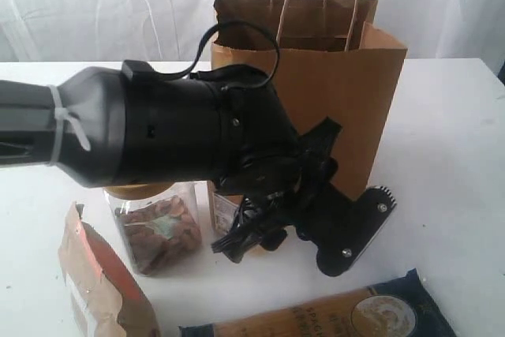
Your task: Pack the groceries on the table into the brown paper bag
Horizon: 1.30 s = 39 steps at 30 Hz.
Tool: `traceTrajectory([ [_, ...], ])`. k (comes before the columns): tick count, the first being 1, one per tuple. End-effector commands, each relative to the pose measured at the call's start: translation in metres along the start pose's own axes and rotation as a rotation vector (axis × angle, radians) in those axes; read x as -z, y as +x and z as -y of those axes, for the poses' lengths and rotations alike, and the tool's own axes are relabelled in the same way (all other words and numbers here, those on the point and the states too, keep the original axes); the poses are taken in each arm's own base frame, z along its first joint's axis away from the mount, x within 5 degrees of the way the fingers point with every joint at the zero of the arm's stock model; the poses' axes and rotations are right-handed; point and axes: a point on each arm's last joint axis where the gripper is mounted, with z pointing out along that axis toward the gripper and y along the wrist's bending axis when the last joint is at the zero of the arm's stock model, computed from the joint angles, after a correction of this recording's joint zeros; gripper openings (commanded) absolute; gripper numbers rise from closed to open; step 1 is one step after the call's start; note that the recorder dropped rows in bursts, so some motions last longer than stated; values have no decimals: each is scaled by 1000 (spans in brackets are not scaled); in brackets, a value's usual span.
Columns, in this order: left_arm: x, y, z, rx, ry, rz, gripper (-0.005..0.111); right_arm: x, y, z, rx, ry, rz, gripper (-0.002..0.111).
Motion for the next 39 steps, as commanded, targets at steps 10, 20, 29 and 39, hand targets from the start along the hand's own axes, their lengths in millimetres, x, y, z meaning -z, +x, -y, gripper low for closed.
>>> traceTrajectory([
  [10,25,-17,-2,217,-53,61,70,0,0,0,-2,3,5,0],
  [20,110,-36,-1,589,-145,210,67,0,0,0,-2,3,5,0],
  [29,158,5,29,853,8,-35,50,0,0,0,-2,3,5,0],
  [39,131,26,53,754,-37,-360,83,0,0,0,-2,3,5,0],
])
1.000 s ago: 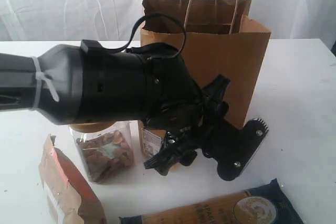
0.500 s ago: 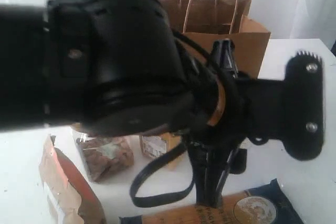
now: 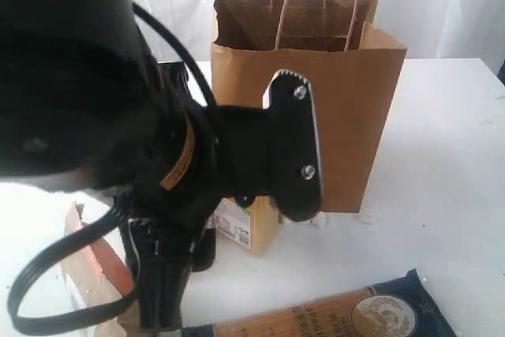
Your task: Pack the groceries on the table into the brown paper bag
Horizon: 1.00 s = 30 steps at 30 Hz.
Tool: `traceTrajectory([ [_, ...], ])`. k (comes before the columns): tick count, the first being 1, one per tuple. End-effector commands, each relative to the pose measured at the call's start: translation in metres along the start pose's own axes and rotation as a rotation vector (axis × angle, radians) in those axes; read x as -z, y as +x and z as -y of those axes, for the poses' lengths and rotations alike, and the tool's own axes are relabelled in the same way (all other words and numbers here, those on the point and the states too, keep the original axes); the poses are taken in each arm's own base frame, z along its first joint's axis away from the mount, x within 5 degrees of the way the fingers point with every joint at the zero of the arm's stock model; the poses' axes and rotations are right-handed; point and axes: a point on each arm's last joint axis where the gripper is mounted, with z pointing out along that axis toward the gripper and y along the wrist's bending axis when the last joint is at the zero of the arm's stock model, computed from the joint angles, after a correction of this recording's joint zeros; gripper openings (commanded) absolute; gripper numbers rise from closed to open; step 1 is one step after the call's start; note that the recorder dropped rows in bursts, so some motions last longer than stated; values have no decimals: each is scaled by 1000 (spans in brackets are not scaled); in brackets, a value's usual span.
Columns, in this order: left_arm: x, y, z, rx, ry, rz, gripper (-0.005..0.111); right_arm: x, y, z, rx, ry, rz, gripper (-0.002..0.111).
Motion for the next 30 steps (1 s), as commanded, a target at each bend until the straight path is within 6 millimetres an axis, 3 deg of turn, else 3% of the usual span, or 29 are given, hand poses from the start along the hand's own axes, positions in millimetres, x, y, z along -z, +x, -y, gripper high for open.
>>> traceTrajectory([
  [1,-19,13,-8,67,-228,-133,86,0,0,0,-2,3,5,0],
  [5,-26,24,-13,303,-409,-199,89,0,0,0,-2,3,5,0],
  [11,-32,41,-10,382,-275,-317,89,0,0,0,-2,3,5,0],
  [14,-38,49,-21,463,-156,-239,89,0,0,0,-2,3,5,0],
  [21,-28,84,-64,728,-150,-50,89,0,0,0,-2,3,5,0],
  [27,-12,100,-61,750,-56,226,89,0,0,0,-2,3,5,0],
  [30,-11,112,-49,789,-22,251,89,0,0,0,-2,3,5,0],
])
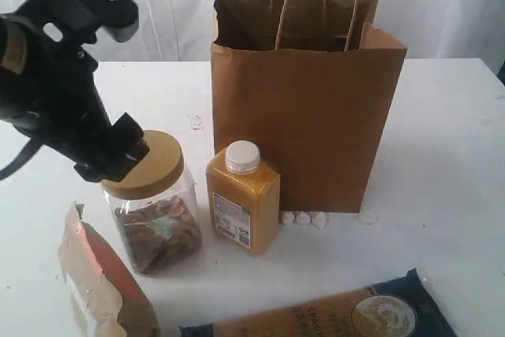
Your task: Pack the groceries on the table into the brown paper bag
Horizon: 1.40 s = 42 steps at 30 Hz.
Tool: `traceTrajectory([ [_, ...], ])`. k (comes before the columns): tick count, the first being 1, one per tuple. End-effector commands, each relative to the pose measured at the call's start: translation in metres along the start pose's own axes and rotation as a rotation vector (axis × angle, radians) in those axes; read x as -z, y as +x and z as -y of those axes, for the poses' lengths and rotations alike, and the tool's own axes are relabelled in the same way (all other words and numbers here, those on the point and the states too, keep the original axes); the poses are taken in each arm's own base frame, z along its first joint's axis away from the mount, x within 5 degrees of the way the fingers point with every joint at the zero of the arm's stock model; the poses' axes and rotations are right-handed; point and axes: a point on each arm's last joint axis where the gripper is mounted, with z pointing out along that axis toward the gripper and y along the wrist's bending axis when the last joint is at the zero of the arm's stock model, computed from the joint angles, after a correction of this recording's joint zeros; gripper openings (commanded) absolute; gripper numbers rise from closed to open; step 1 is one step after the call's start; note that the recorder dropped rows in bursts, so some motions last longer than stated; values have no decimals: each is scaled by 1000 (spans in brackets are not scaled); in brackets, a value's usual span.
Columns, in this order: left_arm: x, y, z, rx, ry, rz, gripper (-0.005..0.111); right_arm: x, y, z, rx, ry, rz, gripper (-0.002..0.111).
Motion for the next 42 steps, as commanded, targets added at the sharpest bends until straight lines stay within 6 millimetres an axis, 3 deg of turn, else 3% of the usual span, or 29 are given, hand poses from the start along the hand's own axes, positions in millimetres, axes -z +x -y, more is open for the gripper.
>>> traceTrajectory([
  [1,12,25,3,71,87,32,89,0,0,0,-2,3,5,0],
  [4,24,41,12,176,180,-24,89,0,0,0,-2,3,5,0],
  [6,35,46,15,343,225,-47,89,0,0,0,-2,3,5,0],
  [8,40,48,14,502,219,-50,89,0,0,0,-2,3,5,0],
  [11,39,50,10,606,175,-62,86,0,0,0,-2,3,5,0],
  [14,28,50,10,676,142,-107,83,0,0,0,-2,3,5,0],
  [19,-10,56,19,678,108,-266,81,0,0,0,-2,3,5,0],
  [25,-22,57,22,661,95,-321,79,0,0,0,-2,3,5,0],
  [27,-21,62,21,650,73,-372,63,0,0,0,-2,3,5,0],
  [28,-20,64,21,645,68,-388,45,0,0,0,-2,3,5,0],
  [29,-20,64,21,639,66,-387,37,0,0,0,-2,3,5,0],
  [30,-21,63,20,630,59,-380,21,0,0,0,-2,3,5,0],
  [32,-21,63,18,613,43,-374,0,0,0,0,-2,3,5,0],
  [42,-21,65,0,473,-140,-337,0,0,0,0,-27,3,5,0],
])
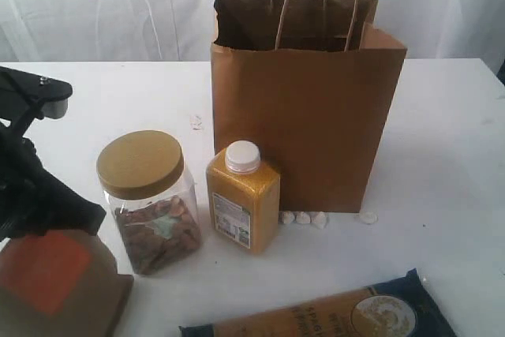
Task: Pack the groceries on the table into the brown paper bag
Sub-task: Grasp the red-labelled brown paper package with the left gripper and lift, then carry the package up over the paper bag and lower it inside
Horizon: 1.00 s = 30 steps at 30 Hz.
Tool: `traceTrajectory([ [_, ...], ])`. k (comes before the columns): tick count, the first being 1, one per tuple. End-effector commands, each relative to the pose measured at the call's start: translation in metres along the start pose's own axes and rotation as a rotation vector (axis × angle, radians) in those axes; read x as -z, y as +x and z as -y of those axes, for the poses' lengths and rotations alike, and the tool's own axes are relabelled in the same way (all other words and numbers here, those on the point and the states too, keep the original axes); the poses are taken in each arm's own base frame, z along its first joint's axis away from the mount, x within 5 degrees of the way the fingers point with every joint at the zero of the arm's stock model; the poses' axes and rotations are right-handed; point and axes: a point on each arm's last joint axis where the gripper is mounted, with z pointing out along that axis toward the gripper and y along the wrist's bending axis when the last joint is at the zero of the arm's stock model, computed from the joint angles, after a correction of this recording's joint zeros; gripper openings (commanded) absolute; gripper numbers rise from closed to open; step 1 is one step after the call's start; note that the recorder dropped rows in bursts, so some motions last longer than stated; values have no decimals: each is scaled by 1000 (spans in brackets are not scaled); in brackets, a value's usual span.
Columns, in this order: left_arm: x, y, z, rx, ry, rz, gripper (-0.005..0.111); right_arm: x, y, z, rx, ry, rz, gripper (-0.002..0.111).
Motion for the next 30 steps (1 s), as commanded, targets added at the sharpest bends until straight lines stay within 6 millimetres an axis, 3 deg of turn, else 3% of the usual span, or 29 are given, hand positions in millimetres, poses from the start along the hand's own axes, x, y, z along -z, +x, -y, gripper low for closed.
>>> traceTrajectory([
  [1,0,-1,-8,-25,-72,27,0,0,0,0,-17,3,5,0],
  [6,2,-5,-7,-37,-60,58,0,0,0,0,-17,3,5,0],
  [9,18,-14,-9,-54,-62,106,0,0,0,0,-17,3,5,0],
  [14,80,-44,-15,-83,-18,318,0,0,0,0,-17,3,5,0],
  [23,206,-91,-20,-158,153,965,0,0,0,0,-17,3,5,0],
  [27,236,-104,-12,-167,260,1267,0,0,0,0,-17,3,5,0],
  [30,243,-115,-2,-188,321,1415,0,0,0,0,-17,3,5,0],
])
